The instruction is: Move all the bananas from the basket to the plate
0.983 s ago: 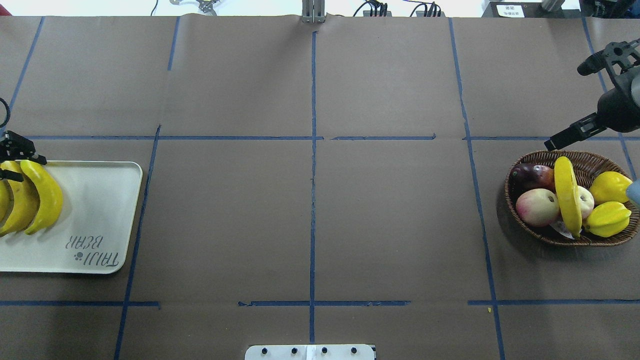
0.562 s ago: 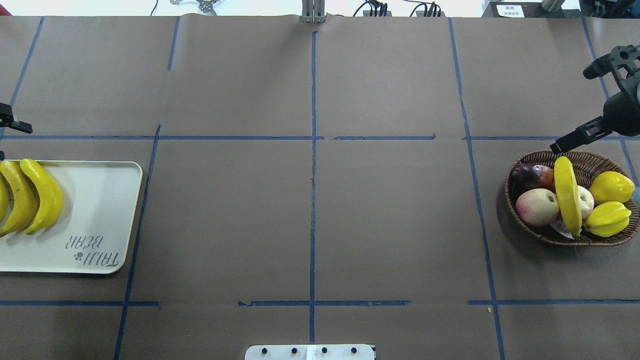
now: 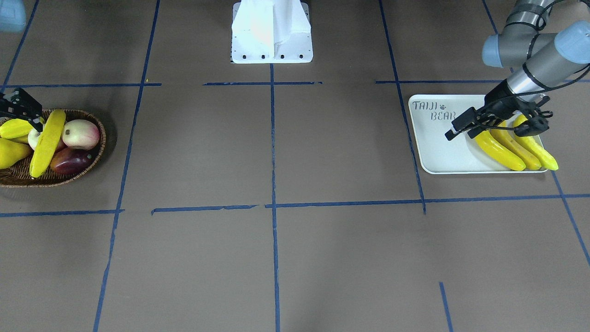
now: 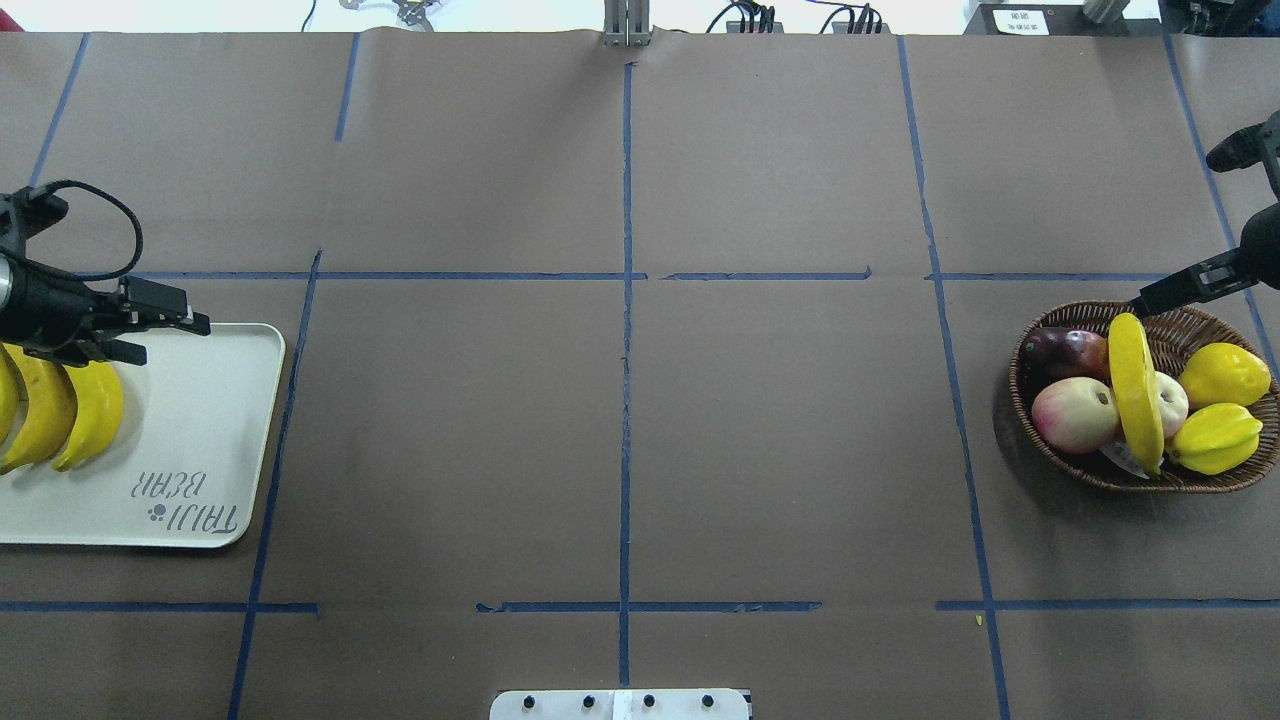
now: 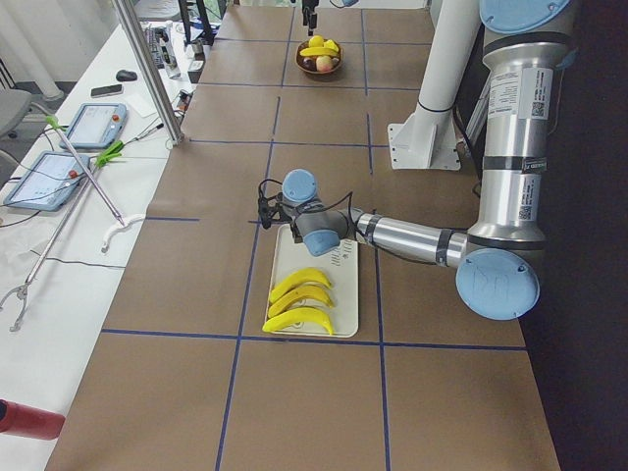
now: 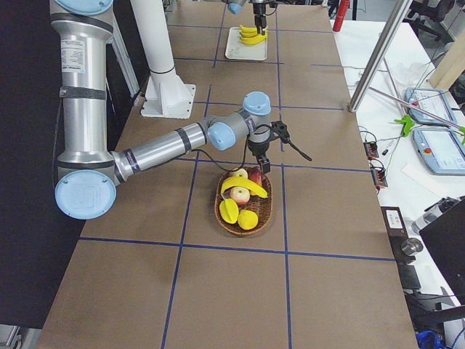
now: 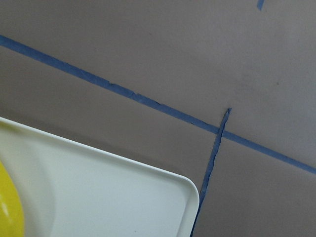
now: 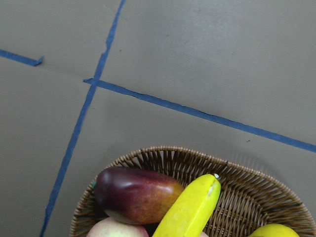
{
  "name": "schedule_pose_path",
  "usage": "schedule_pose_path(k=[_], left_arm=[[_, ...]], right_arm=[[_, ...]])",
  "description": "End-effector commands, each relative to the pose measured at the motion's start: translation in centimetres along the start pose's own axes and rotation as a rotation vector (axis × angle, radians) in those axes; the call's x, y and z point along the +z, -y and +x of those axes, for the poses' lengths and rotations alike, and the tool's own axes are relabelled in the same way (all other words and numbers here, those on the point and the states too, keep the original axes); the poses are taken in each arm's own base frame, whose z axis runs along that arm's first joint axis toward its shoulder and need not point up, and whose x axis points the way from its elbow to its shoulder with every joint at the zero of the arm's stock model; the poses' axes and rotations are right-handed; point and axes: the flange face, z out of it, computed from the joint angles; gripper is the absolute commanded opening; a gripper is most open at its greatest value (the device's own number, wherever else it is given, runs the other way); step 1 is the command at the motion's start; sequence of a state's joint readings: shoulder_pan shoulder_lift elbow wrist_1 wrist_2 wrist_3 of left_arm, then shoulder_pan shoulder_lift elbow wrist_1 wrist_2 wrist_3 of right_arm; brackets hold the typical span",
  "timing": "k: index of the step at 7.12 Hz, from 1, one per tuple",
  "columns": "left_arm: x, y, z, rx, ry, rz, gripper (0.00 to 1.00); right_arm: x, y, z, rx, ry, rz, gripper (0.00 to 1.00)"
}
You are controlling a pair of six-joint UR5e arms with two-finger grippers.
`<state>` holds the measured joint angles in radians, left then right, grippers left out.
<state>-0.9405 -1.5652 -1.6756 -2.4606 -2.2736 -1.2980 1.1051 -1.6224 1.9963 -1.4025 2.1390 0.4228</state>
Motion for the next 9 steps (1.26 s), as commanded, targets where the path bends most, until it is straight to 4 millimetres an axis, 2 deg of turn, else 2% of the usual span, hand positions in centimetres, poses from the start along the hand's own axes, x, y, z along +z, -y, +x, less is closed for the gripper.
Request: schedule_pose_path(k=[1, 2, 3, 5, 6, 7, 9], left_arm=[[1.4, -1.0, -0.8, 0.093, 0.042, 0.009, 1.00], [3.1, -1.8, -0.6, 0.078, 0.099, 0.002, 1.00], [3.0, -1.8, 0.0, 0.050, 0.149, 0.000, 1.00], [1.6, -2.7, 2.3, 0.108, 0.234, -0.044, 1.00], [0.3, -2.4, 3.2, 0.181, 0.261, -0.053, 1.00], [0.0, -2.4, 3.7, 0.206, 0.267, -0.040, 1.00], [0.0, -2.4, 3.7, 0.203, 0.267, -0.040, 1.00]], right_arm=[[0.5, -1.1, 0.9, 0.068, -0.057, -0.008, 0.99], [0.9, -1.4, -0.2, 0.088, -0.102, -0.017, 0.99], [0.9, -1.6, -1.9, 0.099, -0.119, -0.017, 0.99], [0.9, -1.9, -3.4, 0.102, -0.109, -0.018, 0.99], [1.6, -2.5, -4.3, 0.095, -0.123, -0.028, 0.99], [3.2, -3.4, -6.4, 0.087, -0.173, -0.020, 0.99], [6.6, -6.6, -7.5, 0.031, -0.296, -0.029, 0.99]])
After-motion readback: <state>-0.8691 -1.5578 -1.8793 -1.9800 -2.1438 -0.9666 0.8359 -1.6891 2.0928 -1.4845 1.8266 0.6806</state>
